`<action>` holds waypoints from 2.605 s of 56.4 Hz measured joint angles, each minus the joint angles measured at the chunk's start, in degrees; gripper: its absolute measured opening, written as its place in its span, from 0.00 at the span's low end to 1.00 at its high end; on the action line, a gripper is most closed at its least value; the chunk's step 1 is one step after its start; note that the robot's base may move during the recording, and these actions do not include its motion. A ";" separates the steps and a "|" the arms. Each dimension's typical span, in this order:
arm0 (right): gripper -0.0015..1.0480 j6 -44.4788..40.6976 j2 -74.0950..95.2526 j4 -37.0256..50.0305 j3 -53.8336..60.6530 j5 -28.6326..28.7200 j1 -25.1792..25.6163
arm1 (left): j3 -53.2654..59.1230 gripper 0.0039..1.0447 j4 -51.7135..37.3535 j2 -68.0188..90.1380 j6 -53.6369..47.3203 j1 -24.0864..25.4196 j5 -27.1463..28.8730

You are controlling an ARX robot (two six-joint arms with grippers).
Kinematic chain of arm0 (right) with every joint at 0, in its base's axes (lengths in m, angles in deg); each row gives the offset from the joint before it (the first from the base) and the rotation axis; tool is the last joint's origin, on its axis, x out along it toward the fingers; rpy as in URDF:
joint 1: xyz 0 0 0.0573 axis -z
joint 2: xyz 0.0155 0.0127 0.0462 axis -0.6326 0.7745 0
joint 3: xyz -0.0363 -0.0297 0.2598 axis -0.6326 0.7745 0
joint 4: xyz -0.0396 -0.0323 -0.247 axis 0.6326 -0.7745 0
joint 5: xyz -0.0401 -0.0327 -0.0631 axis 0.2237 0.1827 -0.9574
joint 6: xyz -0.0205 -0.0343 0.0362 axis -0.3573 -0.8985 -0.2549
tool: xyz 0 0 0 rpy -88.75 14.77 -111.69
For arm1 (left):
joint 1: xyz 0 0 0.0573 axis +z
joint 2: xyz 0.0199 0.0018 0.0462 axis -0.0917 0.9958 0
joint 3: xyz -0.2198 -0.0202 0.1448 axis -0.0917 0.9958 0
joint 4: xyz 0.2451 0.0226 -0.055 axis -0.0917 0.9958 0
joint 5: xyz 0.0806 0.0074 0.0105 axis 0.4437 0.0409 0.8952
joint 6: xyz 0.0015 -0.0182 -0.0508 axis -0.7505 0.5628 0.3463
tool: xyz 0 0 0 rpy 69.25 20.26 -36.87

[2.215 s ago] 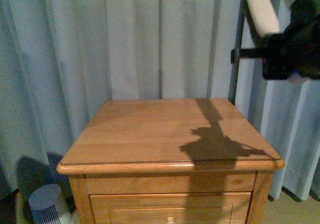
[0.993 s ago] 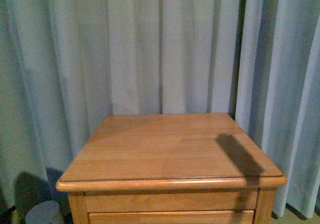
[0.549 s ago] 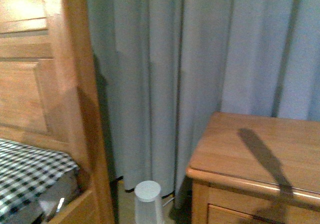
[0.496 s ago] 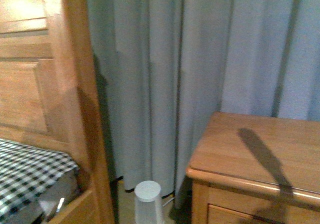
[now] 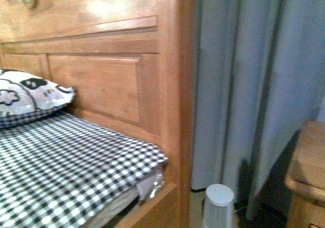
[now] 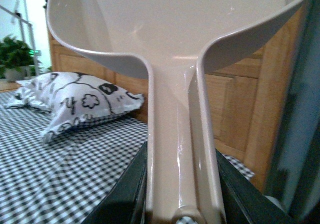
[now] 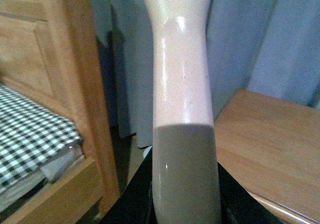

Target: Clean up trash

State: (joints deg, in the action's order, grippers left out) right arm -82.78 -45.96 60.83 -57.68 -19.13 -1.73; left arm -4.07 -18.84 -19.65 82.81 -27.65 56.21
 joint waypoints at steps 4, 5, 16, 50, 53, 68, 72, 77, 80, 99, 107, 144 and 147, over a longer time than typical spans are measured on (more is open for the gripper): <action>0.18 0.00 0.09 0.00 0.07 0.07 0.00 | 0.00 0.26 0.00 0.09 0.02 0.00 0.04; 0.18 0.00 0.09 0.00 0.07 0.07 -0.02 | 0.00 0.26 0.00 0.07 0.02 0.00 0.04; 0.18 -0.02 0.00 -0.02 0.13 0.02 0.02 | 0.09 0.26 0.11 0.48 0.02 0.02 -0.09; 0.18 0.00 0.20 0.00 0.07 0.35 -0.17 | 0.09 0.26 0.04 -0.11 0.17 0.15 0.42; 0.18 0.00 0.20 0.00 0.07 0.17 -0.15 | 0.09 0.26 0.04 -0.11 0.17 0.15 0.13; 0.18 0.00 0.17 0.00 0.07 0.11 -0.15 | -6.45 0.26 22.51 7.39 -0.98 15.96 -15.96; 0.18 0.00 0.17 0.00 0.07 0.20 -0.15 | -7.72 0.26 21.94 14.23 -6.49 23.58 -23.91; 0.18 0.00 0.17 0.00 0.07 0.09 -0.11 | -9.64 0.26 19.89 21.99 -13.77 30.42 -32.13; 0.18 0.00 0.17 0.00 0.07 0.04 -0.07 | -11.28 0.26 19.34 26.38 -18.25 33.27 -36.59; 0.18 0.00 0.17 0.00 0.07 0.09 -0.07 | -18.53 0.26 22.21 47.32 -50.07 39.04 -49.99; 0.18 0.00 0.17 0.00 0.07 0.09 -0.07 | -19.98 0.26 23.32 53.13 -56.48 39.34 -50.03; 0.18 0.00 0.17 0.00 0.07 0.09 -0.07 | -23.45 0.26 23.50 64.08 -58.45 39.30 -51.58; 0.18 0.00 0.17 0.00 0.07 0.09 -0.07 | -23.47 0.26 23.52 64.61 -58.51 39.30 -51.56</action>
State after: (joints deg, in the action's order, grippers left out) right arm -82.78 -45.79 60.83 -57.61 -19.04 -1.80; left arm -27.55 4.68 44.96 24.30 11.65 4.65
